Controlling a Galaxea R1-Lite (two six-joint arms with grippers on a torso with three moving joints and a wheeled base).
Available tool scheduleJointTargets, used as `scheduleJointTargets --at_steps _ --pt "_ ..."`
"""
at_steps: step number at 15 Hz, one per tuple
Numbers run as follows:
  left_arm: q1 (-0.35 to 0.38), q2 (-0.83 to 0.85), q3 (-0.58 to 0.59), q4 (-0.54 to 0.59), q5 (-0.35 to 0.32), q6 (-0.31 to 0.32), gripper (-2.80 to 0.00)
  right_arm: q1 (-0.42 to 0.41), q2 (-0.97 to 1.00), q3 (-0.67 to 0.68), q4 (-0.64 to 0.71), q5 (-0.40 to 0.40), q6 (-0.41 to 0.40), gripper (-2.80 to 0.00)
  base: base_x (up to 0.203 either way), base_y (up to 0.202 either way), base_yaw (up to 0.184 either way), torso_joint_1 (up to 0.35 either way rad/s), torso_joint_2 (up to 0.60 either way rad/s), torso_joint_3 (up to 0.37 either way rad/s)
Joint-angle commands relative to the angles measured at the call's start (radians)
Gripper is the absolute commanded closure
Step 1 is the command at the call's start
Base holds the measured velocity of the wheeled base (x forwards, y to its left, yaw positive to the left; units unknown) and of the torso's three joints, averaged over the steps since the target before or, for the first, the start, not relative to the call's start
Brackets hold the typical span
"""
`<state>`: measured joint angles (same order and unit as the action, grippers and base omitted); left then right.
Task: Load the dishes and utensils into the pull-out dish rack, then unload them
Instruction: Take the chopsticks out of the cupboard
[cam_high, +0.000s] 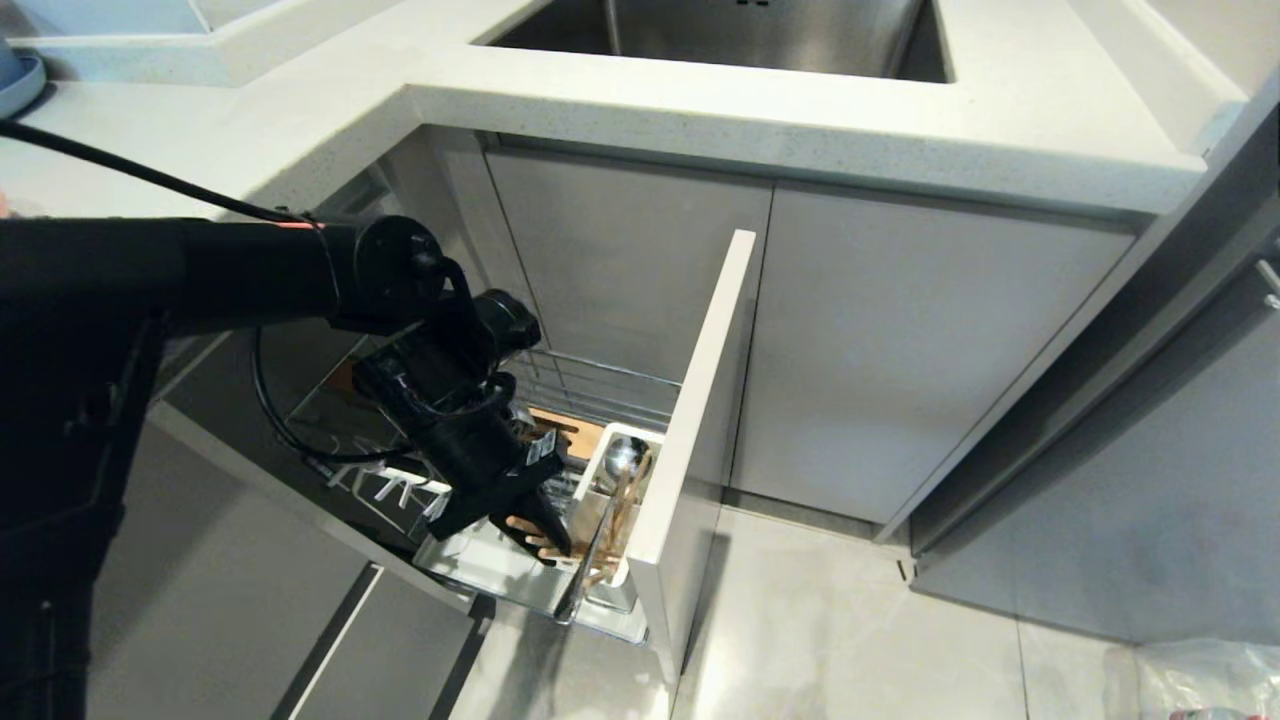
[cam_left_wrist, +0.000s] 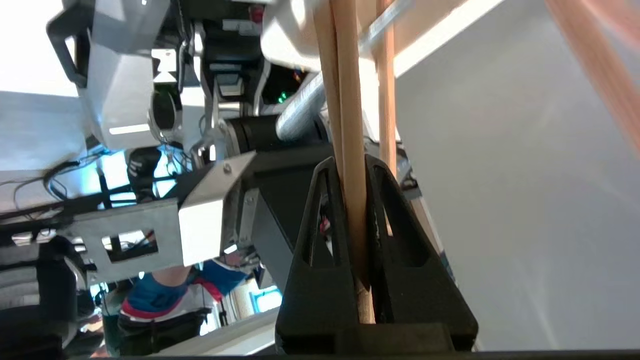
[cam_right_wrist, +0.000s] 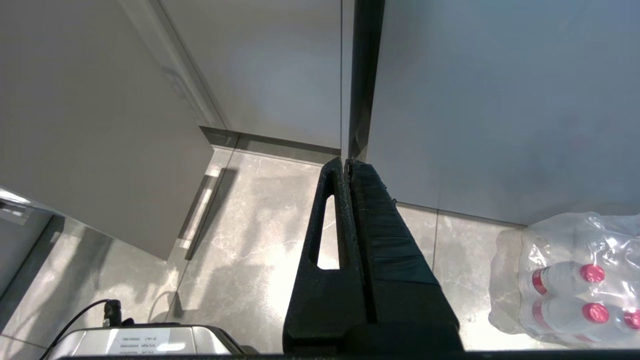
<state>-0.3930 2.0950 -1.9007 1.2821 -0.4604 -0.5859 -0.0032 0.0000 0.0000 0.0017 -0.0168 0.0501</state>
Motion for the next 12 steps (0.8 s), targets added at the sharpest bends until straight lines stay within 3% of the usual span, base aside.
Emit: scheduleJointTargets --at_steps 1,12 --pt "0.0 -0.025 -0.006 0.014 -0.006 -0.003 0.0 0.0 0.0 0.002 0.0 0.0 0.0 0.0 0.0 0.0 0.0 0.0 0.0 0.0" --pt "0.003 -0.087 -0.034 0.041 -0.007 -0.04 0.0 0.0 0.0 0.002 0.0 0.0 0.0 0.0 0.0 0.0 0.0 0.0 0.0 0.0"
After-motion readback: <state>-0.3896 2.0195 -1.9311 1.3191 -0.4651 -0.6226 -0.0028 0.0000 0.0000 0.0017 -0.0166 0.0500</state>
